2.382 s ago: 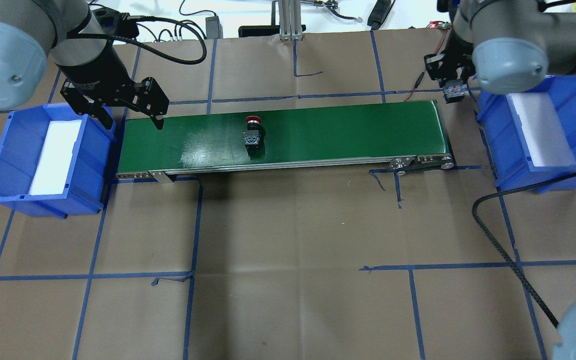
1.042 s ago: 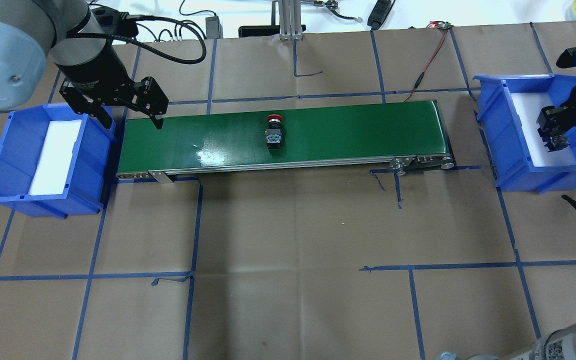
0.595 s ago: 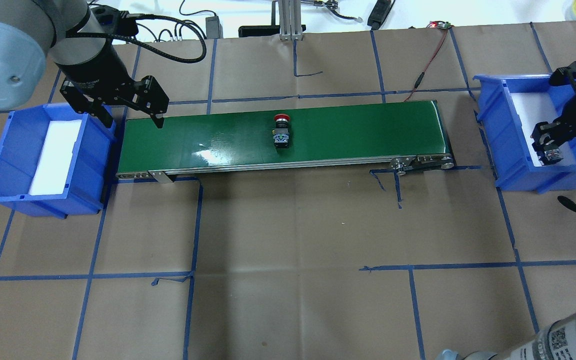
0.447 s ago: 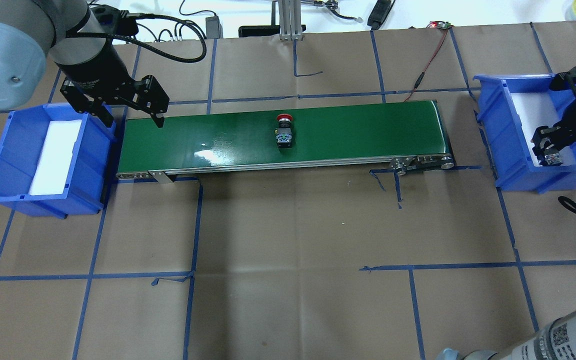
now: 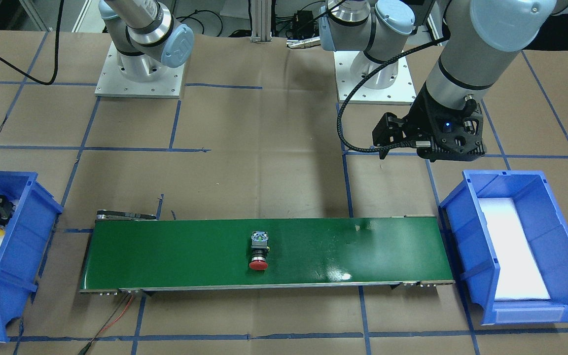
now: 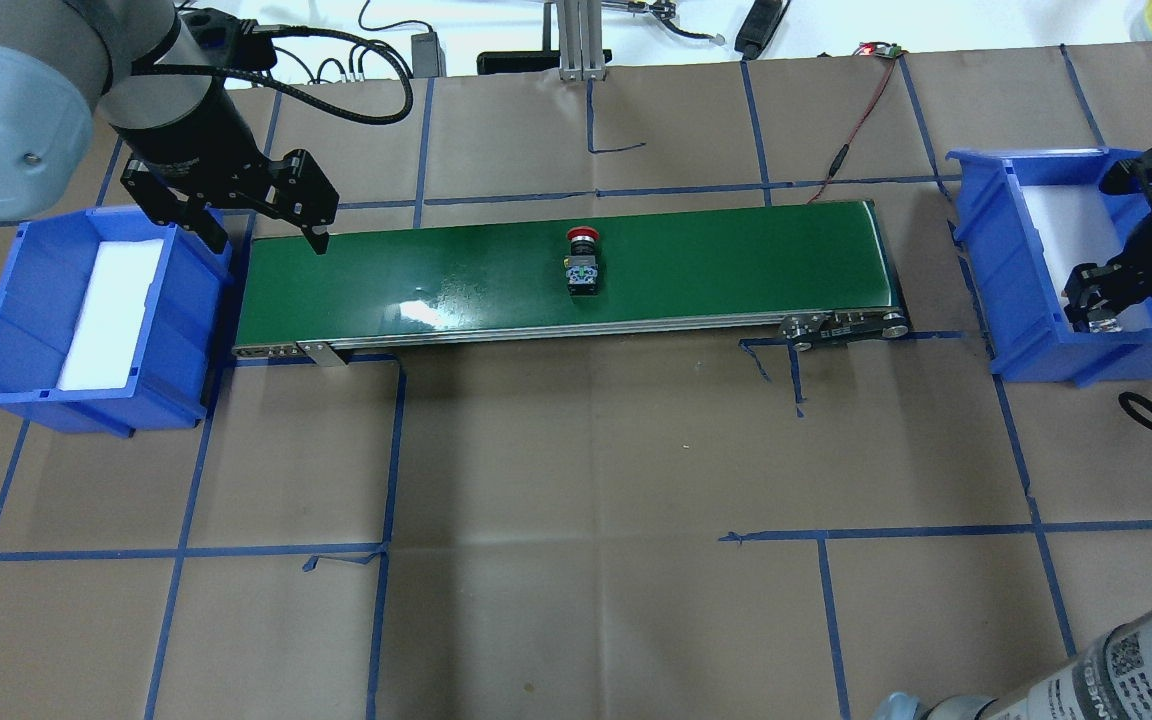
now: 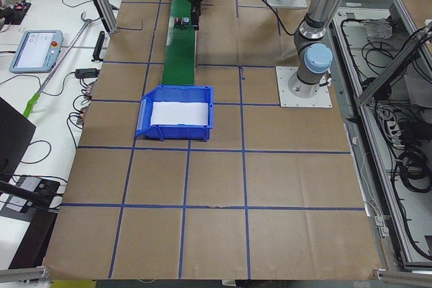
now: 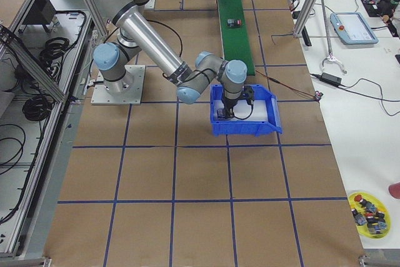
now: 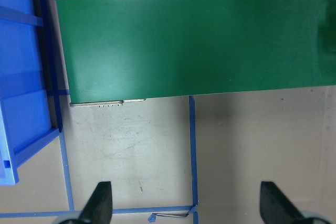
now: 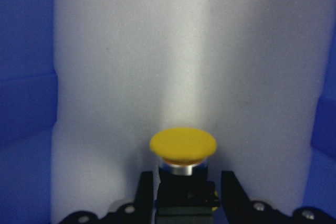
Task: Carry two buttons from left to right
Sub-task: 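Carry the yellow button into the bin and lower it onto the foam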
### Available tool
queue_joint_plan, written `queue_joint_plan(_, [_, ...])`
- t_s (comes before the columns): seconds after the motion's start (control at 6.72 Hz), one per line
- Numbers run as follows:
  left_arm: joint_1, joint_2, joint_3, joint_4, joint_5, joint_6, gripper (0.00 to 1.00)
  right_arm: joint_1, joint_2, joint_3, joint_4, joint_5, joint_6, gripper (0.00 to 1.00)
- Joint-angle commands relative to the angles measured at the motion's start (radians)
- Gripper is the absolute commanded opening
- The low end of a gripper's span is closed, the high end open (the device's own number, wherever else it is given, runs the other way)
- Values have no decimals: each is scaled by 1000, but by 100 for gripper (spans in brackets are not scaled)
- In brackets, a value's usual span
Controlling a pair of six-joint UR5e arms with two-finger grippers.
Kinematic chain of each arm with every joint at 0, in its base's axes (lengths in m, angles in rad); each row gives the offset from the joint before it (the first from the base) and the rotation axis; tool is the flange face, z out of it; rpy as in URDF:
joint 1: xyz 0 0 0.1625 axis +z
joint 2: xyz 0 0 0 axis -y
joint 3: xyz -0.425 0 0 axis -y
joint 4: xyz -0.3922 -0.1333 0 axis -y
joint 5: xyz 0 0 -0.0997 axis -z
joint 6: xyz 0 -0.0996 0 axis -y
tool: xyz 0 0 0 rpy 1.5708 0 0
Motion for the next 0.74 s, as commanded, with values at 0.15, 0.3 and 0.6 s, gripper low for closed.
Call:
queue_joint_plan(0.15, [0,0,0,0,3,0,100,-1,-1,-1,-1,9,5,100])
queue_joint_plan(0.3, [0,0,0,0,3,0,100,0,-7,-5,2,8,5,100])
queue_joint_plan(0.6, [0,0,0,0,2,0,100,11,-50,-14,9,3,34,100])
